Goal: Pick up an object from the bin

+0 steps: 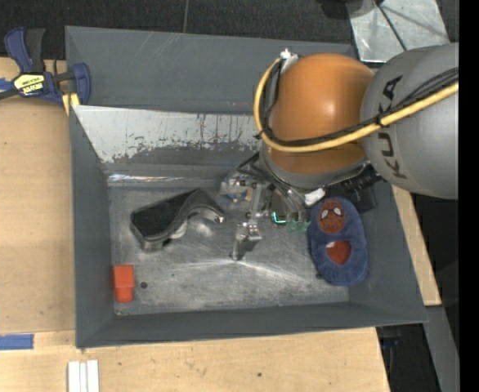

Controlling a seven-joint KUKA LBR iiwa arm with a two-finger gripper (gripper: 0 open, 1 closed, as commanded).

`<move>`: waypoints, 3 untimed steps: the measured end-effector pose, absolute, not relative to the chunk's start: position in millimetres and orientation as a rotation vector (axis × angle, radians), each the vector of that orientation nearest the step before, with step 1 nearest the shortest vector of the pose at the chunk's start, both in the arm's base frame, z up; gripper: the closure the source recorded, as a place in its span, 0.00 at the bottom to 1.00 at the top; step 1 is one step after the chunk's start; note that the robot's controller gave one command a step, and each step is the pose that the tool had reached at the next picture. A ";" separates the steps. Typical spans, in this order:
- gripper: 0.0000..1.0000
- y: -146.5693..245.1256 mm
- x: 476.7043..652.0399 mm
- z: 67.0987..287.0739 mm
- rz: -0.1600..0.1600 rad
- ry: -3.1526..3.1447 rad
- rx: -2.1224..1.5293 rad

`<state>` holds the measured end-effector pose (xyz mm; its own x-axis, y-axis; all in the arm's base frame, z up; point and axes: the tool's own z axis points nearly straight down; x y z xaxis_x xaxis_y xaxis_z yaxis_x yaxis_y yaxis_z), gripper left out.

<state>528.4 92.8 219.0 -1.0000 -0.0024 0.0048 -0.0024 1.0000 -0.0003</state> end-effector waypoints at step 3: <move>0.00 138.4 605.3 107.0 -0.004 -3.131 -0.317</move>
Offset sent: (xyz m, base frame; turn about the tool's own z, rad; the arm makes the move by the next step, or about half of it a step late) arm 0.0647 0.0319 -0.1490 -0.0125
